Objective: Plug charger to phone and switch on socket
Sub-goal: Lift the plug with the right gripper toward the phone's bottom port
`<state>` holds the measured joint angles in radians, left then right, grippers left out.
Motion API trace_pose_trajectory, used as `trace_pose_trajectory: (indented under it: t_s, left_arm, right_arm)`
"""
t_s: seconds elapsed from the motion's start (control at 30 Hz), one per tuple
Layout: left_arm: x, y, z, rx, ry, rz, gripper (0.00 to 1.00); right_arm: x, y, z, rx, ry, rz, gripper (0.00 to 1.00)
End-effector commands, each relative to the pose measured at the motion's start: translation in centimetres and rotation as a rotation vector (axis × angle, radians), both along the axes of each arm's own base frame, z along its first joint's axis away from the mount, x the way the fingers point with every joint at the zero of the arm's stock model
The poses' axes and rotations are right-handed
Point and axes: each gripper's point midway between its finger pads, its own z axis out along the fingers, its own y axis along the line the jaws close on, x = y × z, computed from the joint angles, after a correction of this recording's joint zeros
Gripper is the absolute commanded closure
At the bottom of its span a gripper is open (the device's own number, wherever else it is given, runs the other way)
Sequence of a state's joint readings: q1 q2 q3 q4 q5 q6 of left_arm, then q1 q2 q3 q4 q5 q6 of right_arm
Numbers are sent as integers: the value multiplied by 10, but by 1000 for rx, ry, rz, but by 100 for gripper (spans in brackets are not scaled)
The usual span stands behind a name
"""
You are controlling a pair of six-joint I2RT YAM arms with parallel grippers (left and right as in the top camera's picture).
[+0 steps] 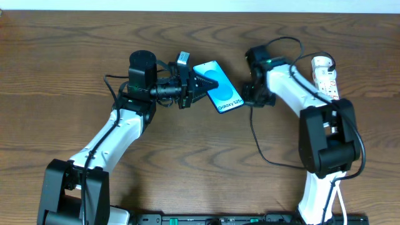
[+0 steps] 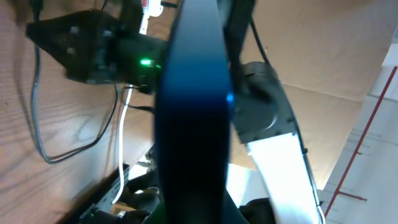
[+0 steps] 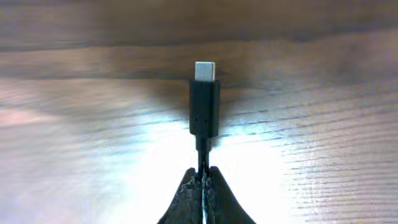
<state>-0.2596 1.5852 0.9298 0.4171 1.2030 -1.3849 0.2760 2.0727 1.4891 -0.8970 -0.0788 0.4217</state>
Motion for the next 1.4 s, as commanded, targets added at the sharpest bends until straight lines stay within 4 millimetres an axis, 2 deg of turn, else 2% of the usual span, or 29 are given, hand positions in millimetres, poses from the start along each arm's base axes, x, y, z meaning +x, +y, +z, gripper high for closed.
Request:
trace_pose_trajectory:
  t_s: [0.0, 0.1, 0.2, 0.33, 0.4, 0.5, 0.6, 0.7, 0.77, 0.87, 0.97, 1.07, 1.37]
  left_arm:
    - [-3, 3, 10, -14, -110, -56, 93]
    - [3, 10, 9, -15, -115, -37, 93]
    - [16, 13, 11, -29, -189, -20, 92]
    - [32, 4, -2, -30, -168, -39, 93]
    - [38, -1, -7, -33, -156, -62, 93]
    - [46, -9, -9, -42, -176, -85, 93]
    - [48, -12, 2, -60, -256, -97, 93]
    - [40, -15, 16, -94, -343, -140, 93]
    - [37, -17, 18, -99, -350, -154, 93]
    - [34, -21, 18, -102, -345, -166, 93]
    - [31, -25, 18, -103, -353, -178, 93]
    - [26, -29, 18, -106, -380, -203, 93]
    - [20, -30, 18, -110, -432, -238, 93]
  right_arm:
    - [10, 1, 69, 189, -115, 99, 99]
    - [-2, -22, 103, 202, -147, 91, 99]
    - [-25, -34, 144, 269, -181, 136, 99]
    - [-57, -21, 197, 412, -277, 277, 99]
    - [-76, -17, 215, 423, -305, 326, 99]
    - [-105, -10, 228, 421, -314, 382, 99]
    - [-134, 1, 228, 426, -315, 434, 99]
    - [-158, 17, 217, 439, -325, 512, 99]
    - [-166, 28, 205, 448, -338, 536, 99]
    - [-165, 42, 182, 439, -345, 480, 99]
    - [-164, 50, 171, 434, -349, 495, 99]
    - [-161, 57, 167, 414, -367, 522, 99]
    - [-148, 52, 165, 343, -393, 412, 99]
